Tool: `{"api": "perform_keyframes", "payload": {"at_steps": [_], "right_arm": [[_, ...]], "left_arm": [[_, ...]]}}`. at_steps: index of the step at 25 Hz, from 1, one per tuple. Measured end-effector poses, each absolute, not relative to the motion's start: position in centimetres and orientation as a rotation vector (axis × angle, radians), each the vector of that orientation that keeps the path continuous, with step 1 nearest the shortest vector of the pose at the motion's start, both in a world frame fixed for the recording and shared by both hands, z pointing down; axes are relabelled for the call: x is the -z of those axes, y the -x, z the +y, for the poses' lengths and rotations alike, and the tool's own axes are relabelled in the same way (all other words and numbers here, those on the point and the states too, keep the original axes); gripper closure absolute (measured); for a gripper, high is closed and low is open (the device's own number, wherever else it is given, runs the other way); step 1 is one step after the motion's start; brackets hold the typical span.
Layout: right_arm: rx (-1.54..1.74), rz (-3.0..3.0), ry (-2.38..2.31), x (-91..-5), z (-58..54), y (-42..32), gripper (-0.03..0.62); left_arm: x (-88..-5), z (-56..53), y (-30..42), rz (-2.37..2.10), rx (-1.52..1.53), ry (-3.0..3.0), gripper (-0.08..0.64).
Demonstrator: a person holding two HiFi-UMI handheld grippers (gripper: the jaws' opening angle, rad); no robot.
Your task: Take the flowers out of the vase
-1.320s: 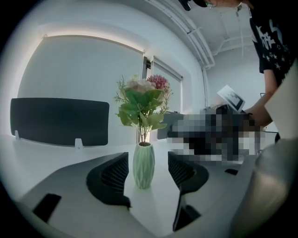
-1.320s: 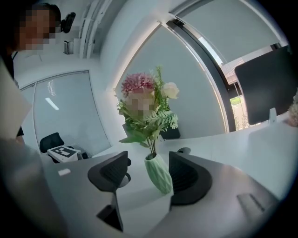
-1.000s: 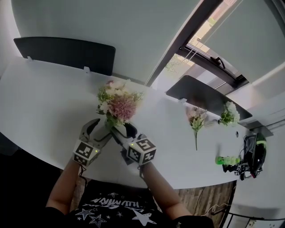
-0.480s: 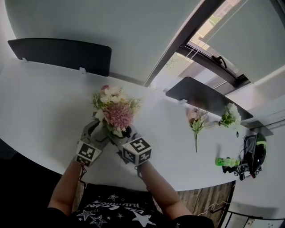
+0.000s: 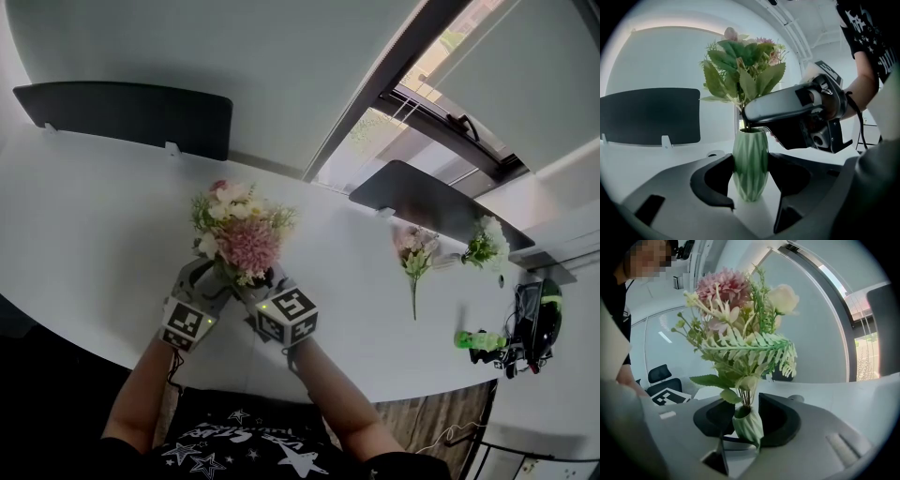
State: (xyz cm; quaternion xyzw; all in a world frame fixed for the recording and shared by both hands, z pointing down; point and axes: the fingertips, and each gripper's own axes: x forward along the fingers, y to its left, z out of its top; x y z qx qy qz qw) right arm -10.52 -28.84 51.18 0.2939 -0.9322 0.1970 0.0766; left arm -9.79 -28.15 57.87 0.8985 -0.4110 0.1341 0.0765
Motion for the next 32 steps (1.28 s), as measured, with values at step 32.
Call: {"api": "perform_keyframes", "payload": {"at_steps": [32], "right_arm": [[-0.503,-2.903,-0.996,-44.6,-29.5,9.2,0.537]], "left_arm": [[-57.9,-28.2,9.8,-1.223,-0.385,-2.686,0.31]]}}
